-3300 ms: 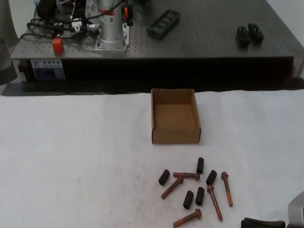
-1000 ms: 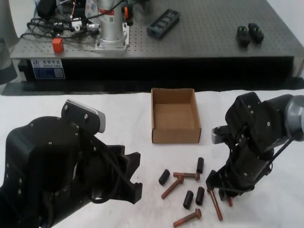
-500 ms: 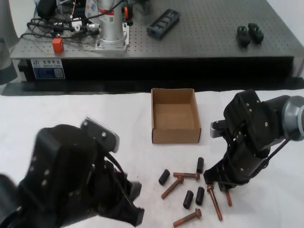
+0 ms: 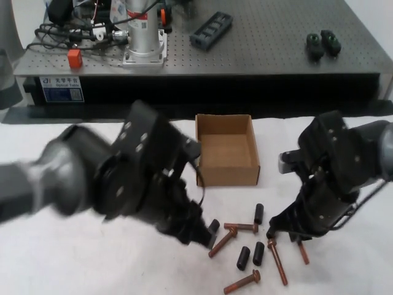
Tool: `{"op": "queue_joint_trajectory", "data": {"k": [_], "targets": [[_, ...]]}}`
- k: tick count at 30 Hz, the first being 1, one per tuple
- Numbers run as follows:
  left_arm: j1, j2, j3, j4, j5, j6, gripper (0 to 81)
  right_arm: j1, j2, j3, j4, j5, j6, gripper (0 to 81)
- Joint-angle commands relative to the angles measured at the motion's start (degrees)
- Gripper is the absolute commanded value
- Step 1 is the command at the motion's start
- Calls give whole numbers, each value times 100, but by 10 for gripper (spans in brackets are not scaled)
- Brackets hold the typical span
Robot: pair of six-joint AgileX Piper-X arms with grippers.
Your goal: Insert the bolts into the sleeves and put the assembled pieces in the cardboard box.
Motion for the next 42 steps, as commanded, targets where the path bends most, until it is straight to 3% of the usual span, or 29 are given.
{"op": "queue_joint_trajectory", "data": {"k": [1,14,27,30,34,37,42], "targets": [[-14,681,-903,427,-10,265,322,-50,-241,38,90,-193,-5,26],[-14,2970,-3610,2647,-55,1073,321,-49,-2323,670,516,-252,119,26],[-45,3531,-3896,3058,31,1232,318,-49,-2429,689,516,-252,119,26],[-69,3570,-3896,3176,20,1217,255,-49,-2429,689,516,-252,119,26],[-80,3535,-3896,2962,38,1217,21,-49,-2429,686,501,-412,119,26],[-80,3343,-3896,2900,313,1205,0,-49,-2429,686,437,-810,176,26],[121,2405,-3518,2655,523,848,7,-19,-2457,791,-303,-2215,858,26]]}}
